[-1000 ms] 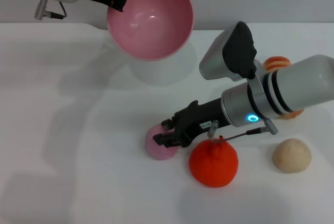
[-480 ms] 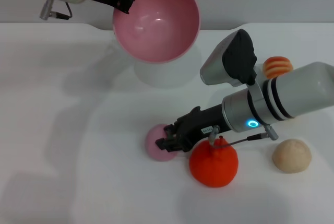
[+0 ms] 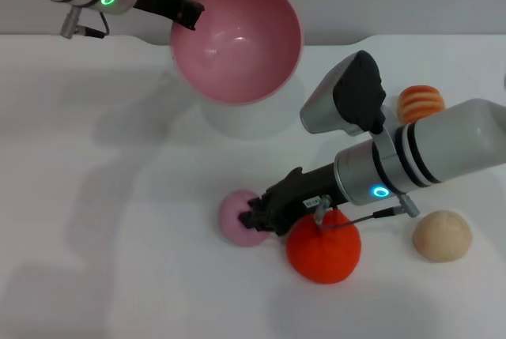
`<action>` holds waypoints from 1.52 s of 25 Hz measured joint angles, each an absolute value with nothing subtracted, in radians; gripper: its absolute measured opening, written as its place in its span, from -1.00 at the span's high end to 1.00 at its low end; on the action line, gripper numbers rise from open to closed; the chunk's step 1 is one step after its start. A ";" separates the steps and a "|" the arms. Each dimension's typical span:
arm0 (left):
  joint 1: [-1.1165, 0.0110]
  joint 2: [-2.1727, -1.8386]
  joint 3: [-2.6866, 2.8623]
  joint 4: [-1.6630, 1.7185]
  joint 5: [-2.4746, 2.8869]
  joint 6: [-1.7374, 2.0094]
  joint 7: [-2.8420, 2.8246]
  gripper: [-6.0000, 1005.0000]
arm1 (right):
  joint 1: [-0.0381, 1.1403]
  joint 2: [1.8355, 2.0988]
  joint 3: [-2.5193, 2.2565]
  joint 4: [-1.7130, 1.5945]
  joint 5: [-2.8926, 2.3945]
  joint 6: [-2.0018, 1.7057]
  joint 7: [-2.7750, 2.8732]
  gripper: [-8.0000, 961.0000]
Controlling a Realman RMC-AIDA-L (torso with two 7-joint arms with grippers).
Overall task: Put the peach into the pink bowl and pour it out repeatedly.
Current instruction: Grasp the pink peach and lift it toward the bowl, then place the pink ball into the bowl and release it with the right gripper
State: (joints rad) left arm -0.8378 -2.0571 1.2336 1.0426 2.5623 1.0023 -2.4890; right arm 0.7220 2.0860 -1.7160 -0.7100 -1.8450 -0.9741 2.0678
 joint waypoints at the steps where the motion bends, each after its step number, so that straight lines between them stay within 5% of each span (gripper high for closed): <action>1: -0.837 -2.057 1.234 1.043 2.562 1.004 -2.489 0.60 | 0.723 2.086 -1.717 -0.708 -1.845 -0.974 2.068 0.45; 5: -0.833 -2.057 1.233 1.048 2.562 1.006 -2.490 0.60 | 0.723 2.085 -1.719 -0.707 -1.845 -0.974 2.068 0.80; 13: -0.828 -2.057 1.233 1.054 2.562 1.007 -2.490 0.59 | 0.681 2.077 -1.715 -0.804 -1.847 -1.033 2.074 0.89; 24: -0.817 -2.056 1.231 1.044 2.567 1.008 -2.490 0.59 | 0.455 2.075 -1.590 -1.455 -2.061 -1.289 2.211 0.92; 38: -0.782 -2.061 1.382 1.044 2.552 1.028 -2.548 0.58 | 0.464 2.075 -1.402 -1.658 -2.060 -1.318 2.210 0.92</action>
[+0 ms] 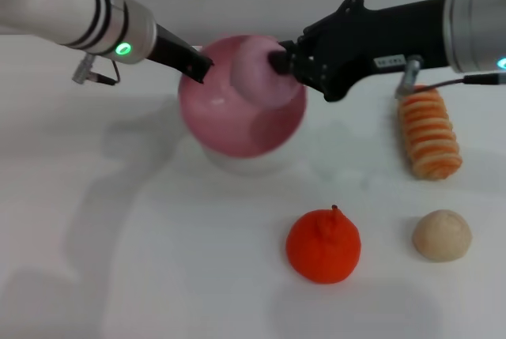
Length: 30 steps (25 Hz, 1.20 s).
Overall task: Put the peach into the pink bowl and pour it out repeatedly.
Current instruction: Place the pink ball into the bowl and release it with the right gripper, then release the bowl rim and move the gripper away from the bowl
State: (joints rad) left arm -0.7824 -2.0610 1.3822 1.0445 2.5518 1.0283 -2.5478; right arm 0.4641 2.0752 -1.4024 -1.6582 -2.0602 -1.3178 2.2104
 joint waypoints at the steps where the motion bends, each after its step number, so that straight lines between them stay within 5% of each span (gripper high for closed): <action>1: -0.782 -2.062 1.395 1.045 2.546 1.030 -2.554 0.58 | 0.468 2.075 -1.410 -1.631 -2.061 -1.297 2.203 0.92; 13: -0.779 -2.065 1.419 1.058 2.510 1.069 -2.564 0.58 | 0.497 2.073 -1.453 -1.427 -2.068 -1.128 2.135 0.92; 19: -0.779 -2.064 1.424 1.059 2.510 1.069 -2.568 0.57 | 0.491 2.074 -1.454 -1.417 -2.066 -1.110 2.101 0.72; 30: -0.779 -2.059 1.419 1.050 2.514 1.101 -2.568 0.57 | 0.307 2.081 -1.370 -1.530 -1.657 -1.102 1.659 -0.13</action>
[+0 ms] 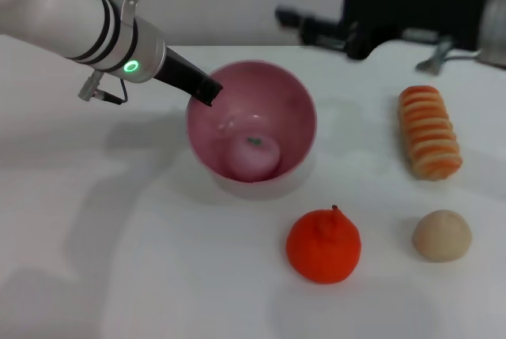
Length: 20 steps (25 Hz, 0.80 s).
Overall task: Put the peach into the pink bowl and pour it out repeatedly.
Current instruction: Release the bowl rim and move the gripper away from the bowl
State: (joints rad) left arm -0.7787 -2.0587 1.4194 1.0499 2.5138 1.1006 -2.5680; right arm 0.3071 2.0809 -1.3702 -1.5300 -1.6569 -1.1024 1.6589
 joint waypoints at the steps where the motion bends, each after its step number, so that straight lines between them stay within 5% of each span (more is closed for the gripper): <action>1: -0.779 -2.059 1.419 1.050 2.514 1.101 -2.568 0.57 | 0.278 2.079 -1.356 -1.512 -1.542 -1.110 1.553 -0.13; 10: -0.773 -2.054 1.414 1.046 2.519 1.155 -2.568 0.56 | 0.104 2.075 -1.250 -1.229 -0.890 -1.231 0.871 -0.13; 20: -0.776 -2.050 1.352 1.030 2.567 1.255 -2.568 0.56 | 0.092 2.070 -1.142 -0.897 -0.743 -1.372 0.659 -0.12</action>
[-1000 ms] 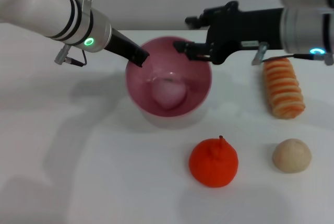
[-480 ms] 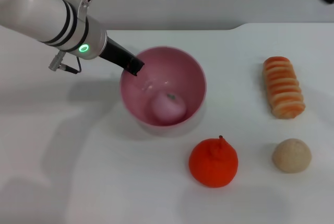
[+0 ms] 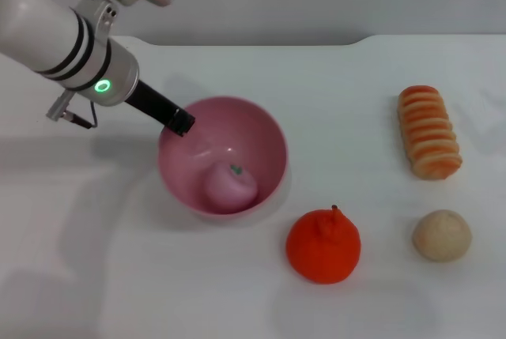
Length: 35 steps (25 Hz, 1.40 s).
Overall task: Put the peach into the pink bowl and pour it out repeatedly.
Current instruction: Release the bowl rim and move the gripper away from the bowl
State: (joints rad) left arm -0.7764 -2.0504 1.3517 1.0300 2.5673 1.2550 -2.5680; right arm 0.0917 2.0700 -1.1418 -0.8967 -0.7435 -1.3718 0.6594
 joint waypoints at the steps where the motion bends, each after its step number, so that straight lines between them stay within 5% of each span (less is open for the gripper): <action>1: -0.776 -2.050 1.352 1.030 2.567 1.255 -2.568 0.56 | 0.092 2.070 -1.138 -0.885 -0.743 -1.376 0.654 -0.12; 28: -0.761 -2.054 1.350 0.998 2.576 1.269 -2.565 0.55 | 0.111 2.068 -1.104 -0.830 -0.740 -1.391 0.643 -0.12; 35: -0.766 -2.057 1.345 1.039 2.549 1.252 -2.556 0.08 | 0.111 2.068 -1.096 -0.828 -0.738 -1.392 0.643 -0.12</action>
State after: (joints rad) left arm -0.7660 -2.0566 1.3448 1.0386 2.5495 1.2525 -2.5564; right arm 0.1115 2.0677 -1.0958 -0.8283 -0.7379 -1.3916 0.6427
